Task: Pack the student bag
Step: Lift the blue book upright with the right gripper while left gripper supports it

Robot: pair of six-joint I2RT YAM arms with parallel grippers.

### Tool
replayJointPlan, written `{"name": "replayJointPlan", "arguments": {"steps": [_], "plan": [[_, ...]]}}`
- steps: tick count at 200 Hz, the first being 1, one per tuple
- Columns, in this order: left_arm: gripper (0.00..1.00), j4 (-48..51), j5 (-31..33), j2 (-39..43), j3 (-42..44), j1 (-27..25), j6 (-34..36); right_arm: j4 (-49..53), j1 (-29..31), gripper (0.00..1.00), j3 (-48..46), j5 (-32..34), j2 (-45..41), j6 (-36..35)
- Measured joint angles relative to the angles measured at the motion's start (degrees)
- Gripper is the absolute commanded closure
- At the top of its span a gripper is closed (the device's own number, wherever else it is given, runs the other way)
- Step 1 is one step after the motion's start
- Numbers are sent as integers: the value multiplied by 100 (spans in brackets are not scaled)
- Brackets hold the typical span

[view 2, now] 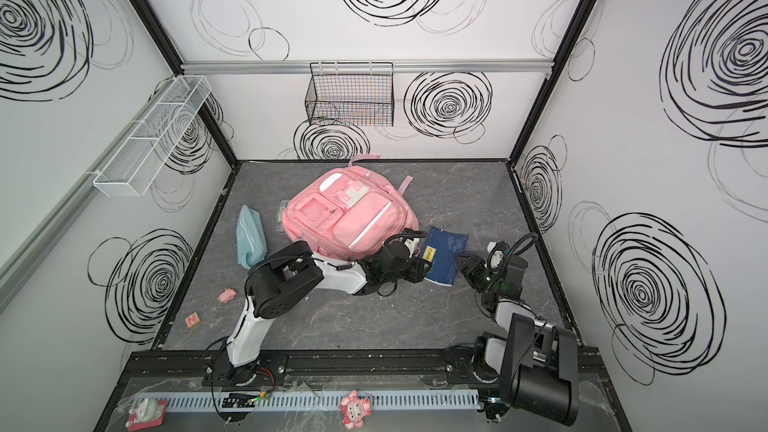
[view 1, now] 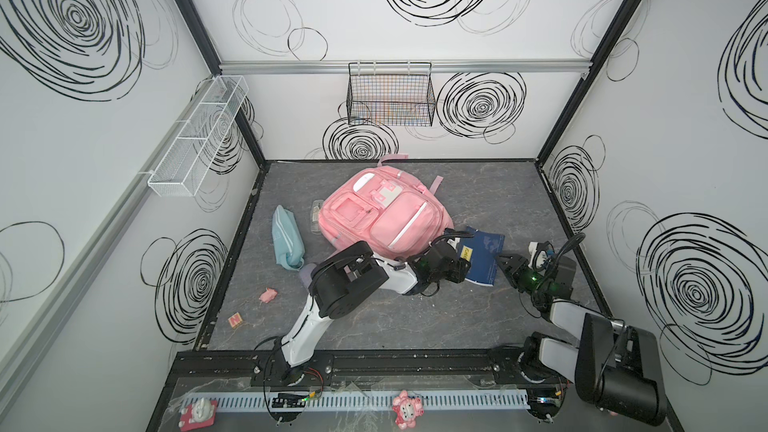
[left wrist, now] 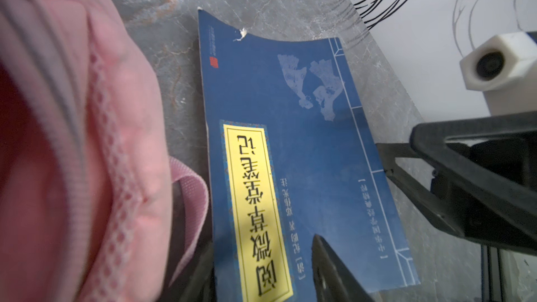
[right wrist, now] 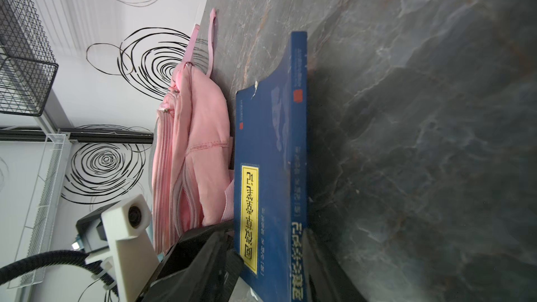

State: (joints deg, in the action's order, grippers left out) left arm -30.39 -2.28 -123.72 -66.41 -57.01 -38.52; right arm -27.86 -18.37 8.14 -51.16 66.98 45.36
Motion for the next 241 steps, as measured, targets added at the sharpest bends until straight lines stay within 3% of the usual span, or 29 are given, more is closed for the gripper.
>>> {"name": "replayJointPlan", "arguments": {"steps": [87, 123, 150, 182, 241], "plan": [[46, -282, -39, -92, 17, 24, -160, -509, 271, 59, -2, -745, -168, 227], [46, -496, -310, -173, 17, -2, -219, -249, 527, 59, -70, -953, 629, 166], [46, -573, -389, -197, 20, 2, -260, -52, 619, 65, -48, -1099, 1226, -9], [46, -621, -389, -197, 44, 9, -289, 461, 645, 68, 170, -1117, 1447, -387], [46, -595, -472, -114, 118, 17, -291, 1644, 713, 95, 562, -605, 833, -984]]}}
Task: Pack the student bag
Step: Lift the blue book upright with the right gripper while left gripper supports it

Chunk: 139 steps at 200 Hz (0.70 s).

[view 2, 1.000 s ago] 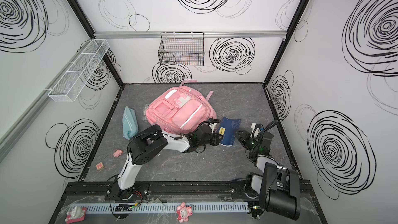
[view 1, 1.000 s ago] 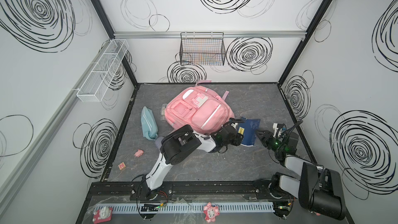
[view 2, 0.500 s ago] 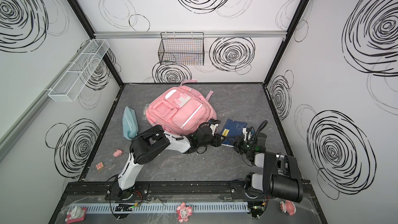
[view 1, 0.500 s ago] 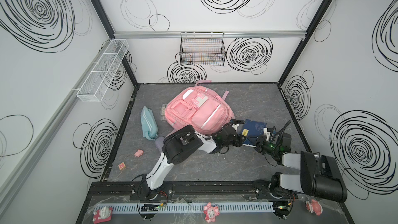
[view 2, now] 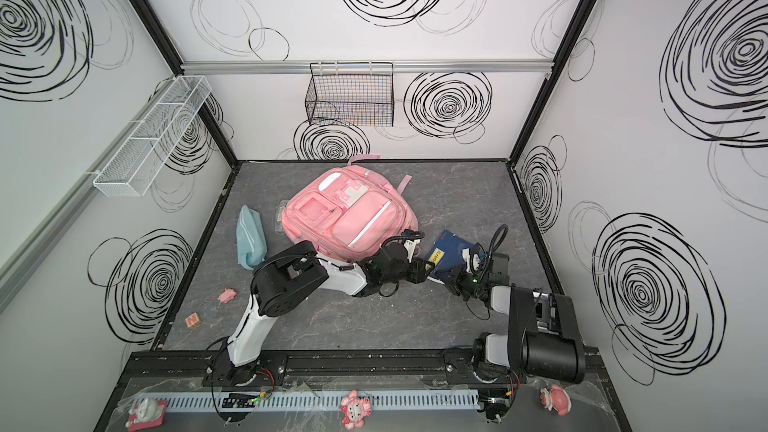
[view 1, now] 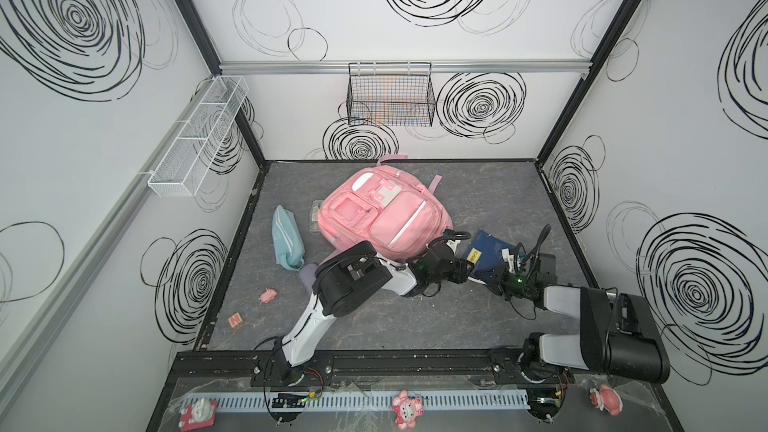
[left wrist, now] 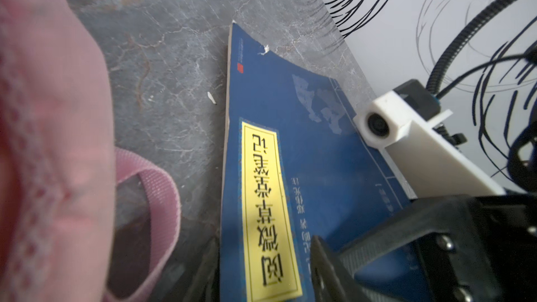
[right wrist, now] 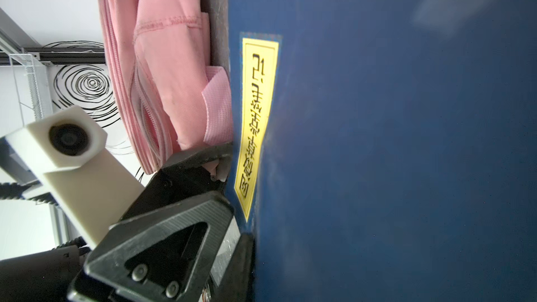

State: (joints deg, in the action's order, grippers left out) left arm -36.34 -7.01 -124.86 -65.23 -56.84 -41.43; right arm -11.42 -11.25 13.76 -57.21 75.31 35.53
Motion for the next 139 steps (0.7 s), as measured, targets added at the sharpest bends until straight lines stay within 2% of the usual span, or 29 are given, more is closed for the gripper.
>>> {"name": "replayJointPlan", "arguments": {"steps": [15, 44, 91, 123, 139], "plan": [[46, 245, -94, 140, 35, -11, 4, 227, 0, 100, 118, 162, -164, -109], [45, 822, -212, 632, 46, -15, 105, 769, 0, 100, 400, 369, -485, -345], [38, 1696, -481, 2406, -234, 138, 765, 1241, 0, 100, 964, 435, -1517, -553], [35, 2120, -1082, 3530, -627, 911, 1108, 717, 177, 100, 1250, 192, -2435, -367], [28, 2341, -1412, 3956, -710, 1471, 1259, 168, 566, 100, 1327, 118, -2852, -234]]}}
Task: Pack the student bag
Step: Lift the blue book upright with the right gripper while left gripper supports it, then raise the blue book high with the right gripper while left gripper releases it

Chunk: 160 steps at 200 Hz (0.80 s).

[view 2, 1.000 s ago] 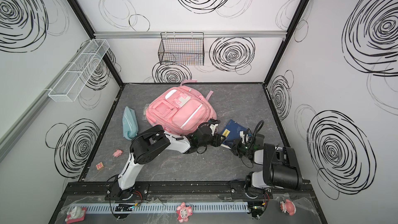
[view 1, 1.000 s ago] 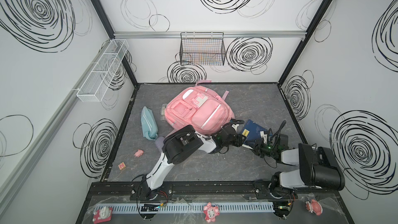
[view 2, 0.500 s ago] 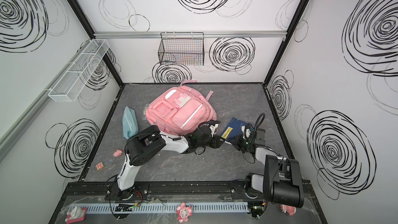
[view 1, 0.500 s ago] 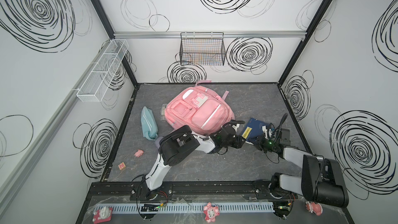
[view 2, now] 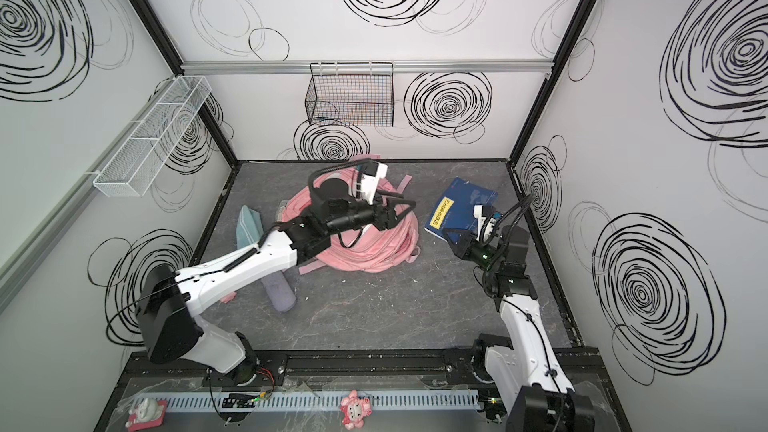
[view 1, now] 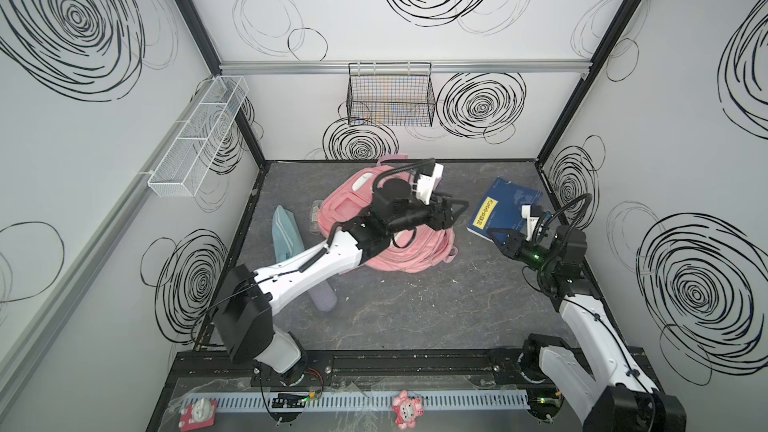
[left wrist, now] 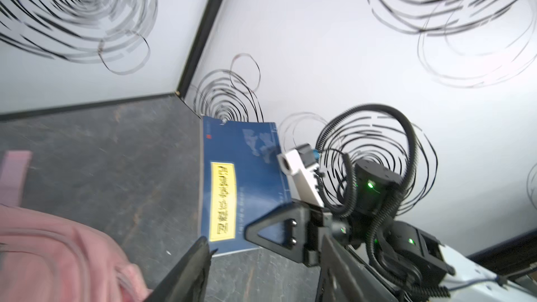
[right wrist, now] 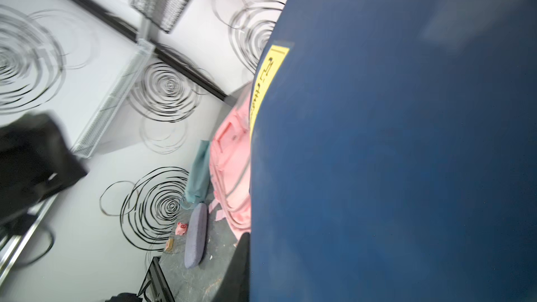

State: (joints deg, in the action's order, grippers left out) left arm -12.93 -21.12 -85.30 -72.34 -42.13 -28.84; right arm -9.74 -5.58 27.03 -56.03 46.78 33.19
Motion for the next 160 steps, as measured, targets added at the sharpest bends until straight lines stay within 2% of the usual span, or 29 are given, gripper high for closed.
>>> {"name": "replayJointPlan", "arguments": {"steps": [20, 34, 60, 84, 115, 141, 160], "plan": [[23, 68, -459, 472, 136, 651, 142, -610, 754, 100, 151, 98, -341, 20], [17, -151, -793, 870, 562, 962, 201, -1088, 1370, 100, 247, 127, -415, -28], [15, -1091, -1545, 1421, 1663, 1172, 61, -1530, 2409, 100, 507, 105, -181, -323], [15, -2236, -2295, 1495, 2371, 1292, -490, -1510, 3143, 100, 863, 85, 310, -730], [15, -3226, -2868, 1513, 2498, 1338, -1023, -1405, 3703, 100, 1047, 83, 734, -1102], [18, -3650, -3123, 1596, 2509, 1290, -1257, -1320, 3969, 100, 1187, 92, 938, -1351], [28, -3917, -3222, 1624, 2529, 1261, -1419, -1281, 4054, 100, 1303, 79, 968, -1484]]}}
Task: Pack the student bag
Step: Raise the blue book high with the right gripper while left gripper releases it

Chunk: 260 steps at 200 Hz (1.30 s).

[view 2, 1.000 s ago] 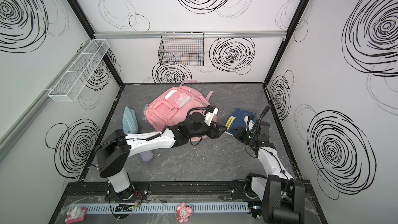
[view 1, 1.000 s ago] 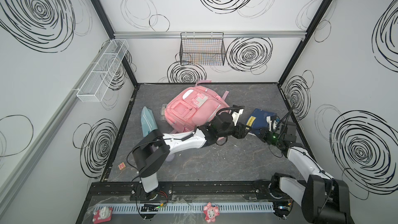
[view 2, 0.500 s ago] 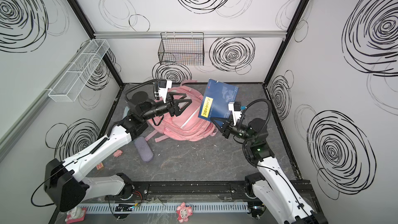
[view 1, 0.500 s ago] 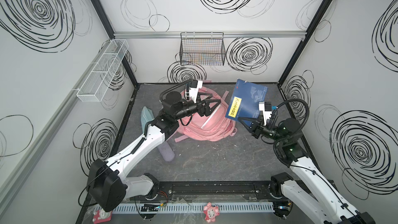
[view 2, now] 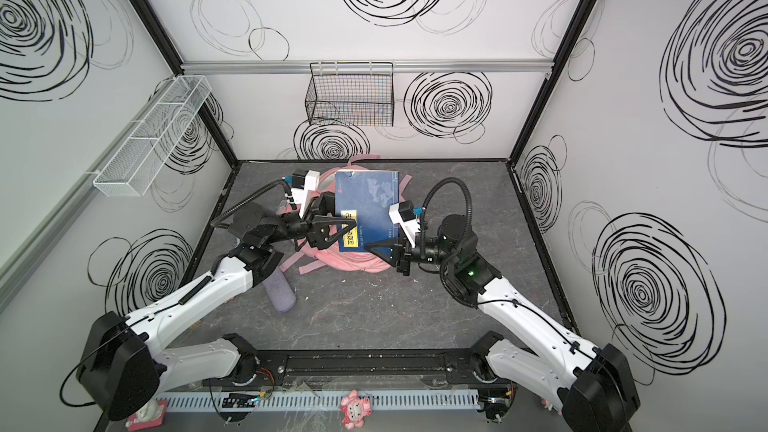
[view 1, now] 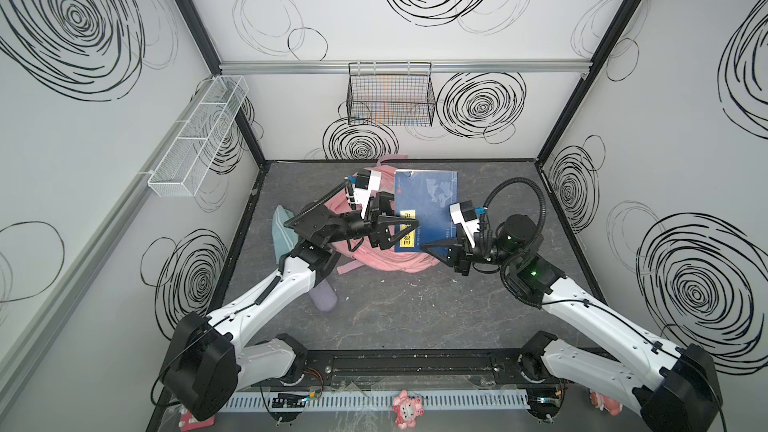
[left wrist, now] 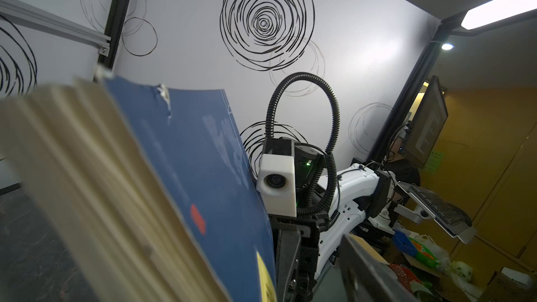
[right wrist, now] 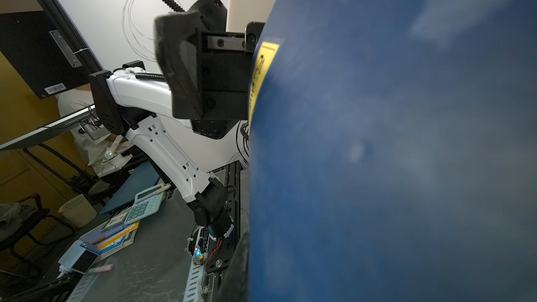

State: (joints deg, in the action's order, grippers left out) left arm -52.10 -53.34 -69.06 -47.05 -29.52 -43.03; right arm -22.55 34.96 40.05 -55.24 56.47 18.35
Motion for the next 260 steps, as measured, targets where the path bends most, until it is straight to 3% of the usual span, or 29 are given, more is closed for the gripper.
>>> {"name": "replayJointPlan", "arguments": {"steps": [15, 38, 46, 61, 75, 101, 133, 175, 202, 218, 239, 260], "plan": [[40, -184, -44, 20, 35, -4, -129, 13, 37, 100, 57, -37, 0, -76], [68, -293, -35, 22, 72, 0, -278, 153, 72, 100, 140, -120, 0, -229], [78, -328, -28, 22, 83, 4, -330, 208, 76, 96, 160, -122, -2, -289], [100, -380, 4, 22, 94, 7, -439, 293, 79, 64, 192, -72, -4, -382], [100, -487, 81, 20, 111, 22, -560, 365, 81, 32, 269, 103, -15, -398], [100, -1346, 446, -103, 179, 114, -1213, 317, 81, 1, 404, 975, -192, -210], [100, -2610, 1460, -470, 131, 81, -1910, -1078, 81, 0, -109, 2026, -824, 516], [100, -3128, 2861, -660, -42, -658, -1626, -2614, 227, 2, -225, 2577, -680, 1290], [100, -3296, 3429, -658, -46, -1325, -1040, -2747, 404, 18, 170, 2520, -289, 1353], [100, -3338, 3722, -638, -37, -1423, -774, -2750, 435, 28, 356, 2455, -249, 1316], [100, -3346, 3993, -577, 26, -1478, -400, -2903, 448, 49, 409, 2352, -323, 1333], [100, -3405, 4271, -507, 173, -1738, 57, -3027, 479, 49, 409, 2374, -328, 1480]]}}
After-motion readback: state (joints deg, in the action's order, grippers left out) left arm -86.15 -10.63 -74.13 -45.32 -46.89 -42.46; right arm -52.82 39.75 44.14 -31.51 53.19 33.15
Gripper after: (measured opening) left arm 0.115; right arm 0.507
